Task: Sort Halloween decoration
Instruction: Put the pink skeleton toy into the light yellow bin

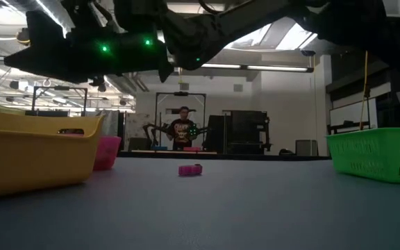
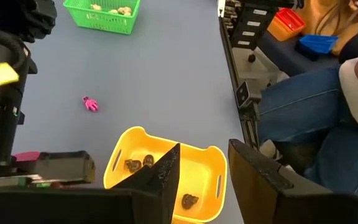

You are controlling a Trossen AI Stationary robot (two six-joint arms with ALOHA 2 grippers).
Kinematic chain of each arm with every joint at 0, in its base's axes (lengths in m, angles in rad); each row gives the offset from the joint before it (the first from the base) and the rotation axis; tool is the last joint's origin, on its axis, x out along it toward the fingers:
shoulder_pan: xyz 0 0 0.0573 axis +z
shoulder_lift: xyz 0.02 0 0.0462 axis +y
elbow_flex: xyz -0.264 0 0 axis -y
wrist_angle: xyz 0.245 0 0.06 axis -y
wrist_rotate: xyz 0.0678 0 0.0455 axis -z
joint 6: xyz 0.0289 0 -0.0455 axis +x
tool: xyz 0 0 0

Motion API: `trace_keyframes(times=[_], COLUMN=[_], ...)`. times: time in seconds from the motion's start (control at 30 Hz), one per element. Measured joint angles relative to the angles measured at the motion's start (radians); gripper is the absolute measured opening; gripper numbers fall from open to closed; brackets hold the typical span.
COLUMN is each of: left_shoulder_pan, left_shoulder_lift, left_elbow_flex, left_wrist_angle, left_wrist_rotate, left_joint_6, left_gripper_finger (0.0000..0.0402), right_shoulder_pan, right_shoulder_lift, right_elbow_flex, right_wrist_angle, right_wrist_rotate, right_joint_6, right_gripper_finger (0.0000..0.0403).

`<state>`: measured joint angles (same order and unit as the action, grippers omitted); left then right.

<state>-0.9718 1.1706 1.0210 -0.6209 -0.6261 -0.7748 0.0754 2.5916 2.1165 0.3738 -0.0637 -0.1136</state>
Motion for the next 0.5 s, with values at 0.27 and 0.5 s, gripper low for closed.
trace_keyframes(times=[0.27, 0.5], left_shoulder_pan=[0.000, 0.001], left_shoulder_lift=[0.000, 0.000], left_elbow_flex=[0.000, 0.000], left_wrist_angle=[0.001, 0.010], left_wrist_rotate=[-0.023, -0.107], left_joint_6=[-0.001, -0.001], left_gripper_finger=[0.0120, 0.0120], right_shoulder_pan=[-0.005, -0.004], right_shoulder_lift=[0.000, -0.098], right_elbow_flex=[0.000, -0.001], right_wrist_angle=[-0.053, -0.406], right_wrist_rotate=[0.004, -0.023], right_joint_6=[0.003, -0.009], right_gripper_finger=[0.0166, 0.0156])
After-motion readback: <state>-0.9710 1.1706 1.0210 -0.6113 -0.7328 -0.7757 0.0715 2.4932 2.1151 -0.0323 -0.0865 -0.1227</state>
